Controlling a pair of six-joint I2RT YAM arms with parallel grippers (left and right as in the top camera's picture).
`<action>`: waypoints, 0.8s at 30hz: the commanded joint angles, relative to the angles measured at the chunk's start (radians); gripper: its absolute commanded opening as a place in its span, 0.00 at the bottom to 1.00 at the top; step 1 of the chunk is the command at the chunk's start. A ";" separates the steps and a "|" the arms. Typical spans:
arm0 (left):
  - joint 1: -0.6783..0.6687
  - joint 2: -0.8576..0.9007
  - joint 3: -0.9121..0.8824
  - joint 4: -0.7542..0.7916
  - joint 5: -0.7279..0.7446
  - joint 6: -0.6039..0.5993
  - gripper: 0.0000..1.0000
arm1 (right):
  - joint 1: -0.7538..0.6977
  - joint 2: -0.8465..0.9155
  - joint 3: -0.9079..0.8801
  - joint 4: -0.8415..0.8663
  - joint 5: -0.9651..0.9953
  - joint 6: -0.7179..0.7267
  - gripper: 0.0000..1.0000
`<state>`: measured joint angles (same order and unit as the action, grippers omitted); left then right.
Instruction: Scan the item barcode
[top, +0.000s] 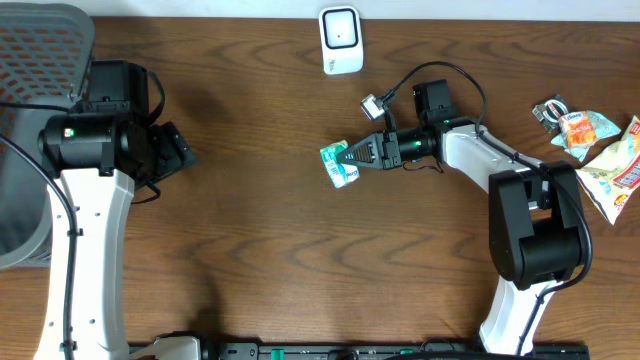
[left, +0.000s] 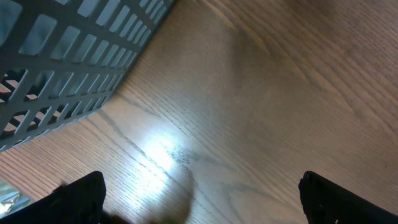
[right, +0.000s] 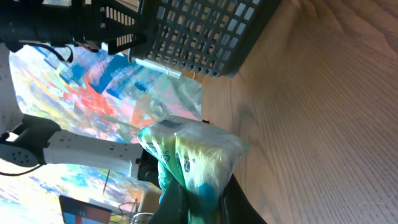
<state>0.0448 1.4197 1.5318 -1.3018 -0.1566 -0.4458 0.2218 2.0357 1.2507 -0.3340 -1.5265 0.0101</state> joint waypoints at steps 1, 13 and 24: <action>0.005 0.004 0.004 -0.003 -0.010 -0.009 0.98 | -0.007 0.008 -0.003 0.002 -0.035 -0.023 0.01; 0.005 0.004 0.004 -0.003 -0.010 -0.009 0.98 | -0.071 0.008 -0.003 0.110 -0.036 0.061 0.01; 0.005 0.004 0.004 -0.003 -0.010 -0.009 0.98 | -0.078 0.008 -0.003 0.109 -0.036 0.060 0.01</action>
<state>0.0448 1.4197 1.5318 -1.3018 -0.1566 -0.4458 0.1406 2.0357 1.2499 -0.2264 -1.5333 0.0635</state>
